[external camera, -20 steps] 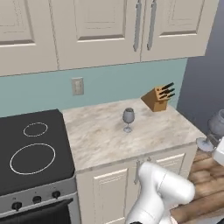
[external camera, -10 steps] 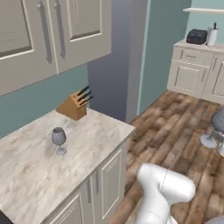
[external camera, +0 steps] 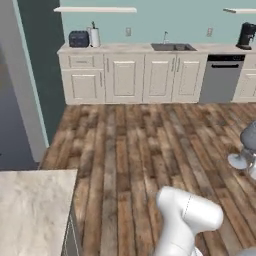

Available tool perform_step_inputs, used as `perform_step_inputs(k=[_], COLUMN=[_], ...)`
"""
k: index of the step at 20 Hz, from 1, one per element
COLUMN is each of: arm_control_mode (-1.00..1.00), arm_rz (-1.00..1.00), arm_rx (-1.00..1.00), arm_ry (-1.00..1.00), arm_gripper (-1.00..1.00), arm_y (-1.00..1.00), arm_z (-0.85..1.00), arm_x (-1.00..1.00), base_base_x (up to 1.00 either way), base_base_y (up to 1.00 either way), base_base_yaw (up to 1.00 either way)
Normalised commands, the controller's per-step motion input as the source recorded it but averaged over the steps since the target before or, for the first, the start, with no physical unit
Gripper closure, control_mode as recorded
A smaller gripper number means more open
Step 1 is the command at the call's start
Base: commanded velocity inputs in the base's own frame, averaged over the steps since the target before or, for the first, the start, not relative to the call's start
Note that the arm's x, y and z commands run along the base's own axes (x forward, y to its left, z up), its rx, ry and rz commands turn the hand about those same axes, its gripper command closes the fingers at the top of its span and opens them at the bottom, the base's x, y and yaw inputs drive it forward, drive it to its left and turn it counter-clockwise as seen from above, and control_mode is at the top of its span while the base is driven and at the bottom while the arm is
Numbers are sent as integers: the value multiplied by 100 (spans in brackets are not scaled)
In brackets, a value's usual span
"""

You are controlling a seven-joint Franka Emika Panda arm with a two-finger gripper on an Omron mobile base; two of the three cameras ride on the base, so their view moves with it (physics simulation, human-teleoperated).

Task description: Retrieve the wine glasses from the counter and place one next to each plate.

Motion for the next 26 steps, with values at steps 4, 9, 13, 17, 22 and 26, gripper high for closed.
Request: perform_step_inputs(k=[4,9,13,17,22,26], arm_control_mode=[100,100,100,100,100,100], arm_rz=[0,0,0,0,0,0], arm_rx=[0,0,0,0,0,0], arm_ry=[0,0,0,0,0,0], arm_gripper=[100,100,100,100,100,100], arm_y=[0,0,0,0,0,0], arm_z=[0,0,0,0,0,0], arm_x=[0,0,0,0,0,0], base_base_x=[21,15,0,0,3,1], base_base_y=[-29,-86,-48,-19,-26,-51], base_base_yaw=[-81,-65,-82,-84,-79,-71])
